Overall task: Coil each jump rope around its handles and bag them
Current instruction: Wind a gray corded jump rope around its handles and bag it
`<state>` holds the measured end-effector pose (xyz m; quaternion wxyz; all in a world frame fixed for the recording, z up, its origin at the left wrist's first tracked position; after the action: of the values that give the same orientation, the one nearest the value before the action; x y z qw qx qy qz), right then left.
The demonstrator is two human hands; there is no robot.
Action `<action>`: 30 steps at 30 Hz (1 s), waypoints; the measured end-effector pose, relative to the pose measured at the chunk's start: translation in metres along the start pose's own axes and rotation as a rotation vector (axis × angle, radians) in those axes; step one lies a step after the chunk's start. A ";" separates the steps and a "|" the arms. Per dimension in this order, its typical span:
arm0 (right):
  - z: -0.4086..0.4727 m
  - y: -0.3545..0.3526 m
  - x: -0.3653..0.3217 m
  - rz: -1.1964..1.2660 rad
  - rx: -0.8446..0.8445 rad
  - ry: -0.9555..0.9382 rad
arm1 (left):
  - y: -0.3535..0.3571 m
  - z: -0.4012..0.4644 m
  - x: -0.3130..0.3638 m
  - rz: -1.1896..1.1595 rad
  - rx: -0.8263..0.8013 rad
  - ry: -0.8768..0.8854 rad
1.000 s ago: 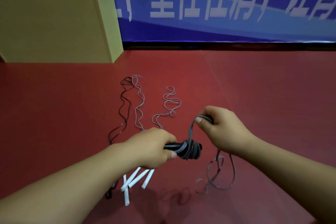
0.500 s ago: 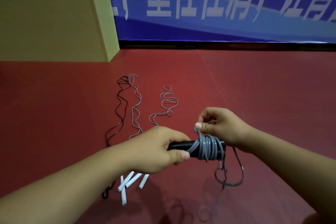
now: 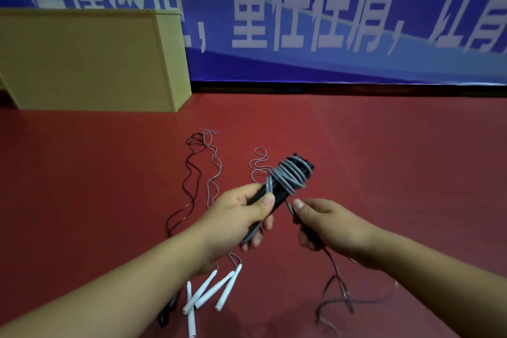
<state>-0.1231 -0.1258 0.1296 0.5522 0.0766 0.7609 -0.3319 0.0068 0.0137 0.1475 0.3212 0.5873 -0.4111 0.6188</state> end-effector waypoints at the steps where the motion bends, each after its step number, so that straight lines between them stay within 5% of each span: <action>1: 0.000 0.002 -0.001 0.011 0.005 0.005 | -0.002 0.002 0.000 -0.041 0.047 -0.013; 7: -0.002 0.011 -0.003 0.138 -0.001 -0.015 | -0.014 0.010 -0.004 -0.103 0.268 -0.029; 13: -0.002 0.013 0.001 0.133 -0.065 -0.066 | -0.015 0.013 -0.009 -0.079 0.324 -0.044; 21: 0.001 0.002 -0.002 -0.030 0.176 -0.064 | -0.020 0.014 -0.010 -0.069 0.364 -0.040; 30: -0.011 0.000 -0.019 -0.213 0.101 -0.100 | -0.033 0.018 -0.030 0.257 0.426 0.017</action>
<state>-0.1245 -0.1152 0.1484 0.5464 0.0064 0.7187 -0.4300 0.0472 0.0155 0.1216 0.1121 0.5794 -0.3402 0.7322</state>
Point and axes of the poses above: each hand's wrist, its own z-axis towards the middle knuckle, its own y-axis out of the palm, x = y × z, the point moved 1 cm from there along z, towards the middle knuckle, and after that the axes turned 6 degrees about x, right-handed, at the moved point
